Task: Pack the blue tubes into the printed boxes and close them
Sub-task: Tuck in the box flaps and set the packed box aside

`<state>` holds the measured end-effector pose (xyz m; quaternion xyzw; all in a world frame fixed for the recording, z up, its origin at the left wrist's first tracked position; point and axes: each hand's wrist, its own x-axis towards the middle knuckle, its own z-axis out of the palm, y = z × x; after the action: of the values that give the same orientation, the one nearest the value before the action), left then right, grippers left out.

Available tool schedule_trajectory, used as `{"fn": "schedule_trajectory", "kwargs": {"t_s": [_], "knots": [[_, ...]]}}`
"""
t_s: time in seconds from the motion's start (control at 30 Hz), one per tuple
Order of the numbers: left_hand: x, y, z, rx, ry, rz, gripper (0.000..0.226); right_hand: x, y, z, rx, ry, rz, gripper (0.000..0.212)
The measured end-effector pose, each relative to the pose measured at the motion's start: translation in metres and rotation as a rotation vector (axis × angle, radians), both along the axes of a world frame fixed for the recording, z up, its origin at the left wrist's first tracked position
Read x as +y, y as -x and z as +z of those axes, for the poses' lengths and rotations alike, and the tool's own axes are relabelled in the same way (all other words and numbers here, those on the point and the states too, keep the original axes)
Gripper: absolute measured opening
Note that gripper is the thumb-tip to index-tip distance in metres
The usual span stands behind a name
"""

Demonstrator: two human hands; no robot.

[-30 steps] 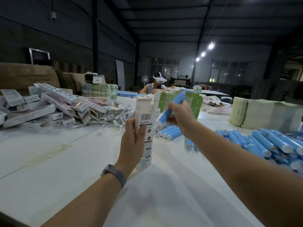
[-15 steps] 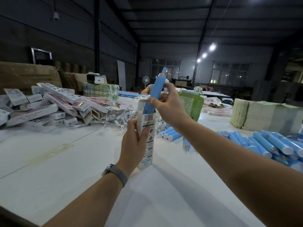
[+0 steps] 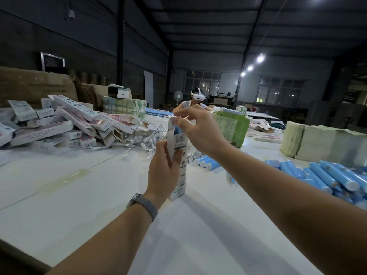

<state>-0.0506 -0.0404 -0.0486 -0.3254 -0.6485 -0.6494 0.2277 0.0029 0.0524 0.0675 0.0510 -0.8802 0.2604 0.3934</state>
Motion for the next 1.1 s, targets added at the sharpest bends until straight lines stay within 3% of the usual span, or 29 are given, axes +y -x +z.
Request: {"fn": "schedule_trajectory", "kwargs": {"t_s": [0.17, 0.23, 0.4, 0.53, 0.67, 0.8, 1.1], "knots": [[-0.005, 0.017, 0.001, -0.135, -0.121, 0.087, 0.017, 0.017, 0.020, -0.026, 0.168, 0.218, 0.067, 0.019], [-0.008, 0.022, 0.000, -0.156, -0.156, 0.119, 0.017, 0.035, 0.037, -0.037, 0.077, 0.259, -0.053, 0.021], [-0.008, 0.025, -0.005, -0.074, -0.157, 0.143, 0.017, 0.070, 0.080, -0.085, -0.576, -0.155, -0.403, 0.051], [-0.003, 0.026, -0.007, -0.050, -0.144, 0.110, 0.016, 0.080, 0.108, -0.100, -0.716, -0.610, -0.525, 0.063], [-0.001, 0.030, -0.011, 0.006, -0.108, 0.076, 0.015, 0.085, 0.130, -0.106, -0.775, -0.765, -0.604, 0.048], [0.000, 0.032, -0.012, 0.039, -0.070, 0.077, 0.015, 0.092, 0.137, -0.111, -0.570, -0.654, -0.536, 0.019], [-0.002, 0.028, -0.011, 0.018, -0.058, 0.078, 0.020, 0.097, 0.110, -0.093, -0.232, 0.016, -0.281, 0.021]]}}
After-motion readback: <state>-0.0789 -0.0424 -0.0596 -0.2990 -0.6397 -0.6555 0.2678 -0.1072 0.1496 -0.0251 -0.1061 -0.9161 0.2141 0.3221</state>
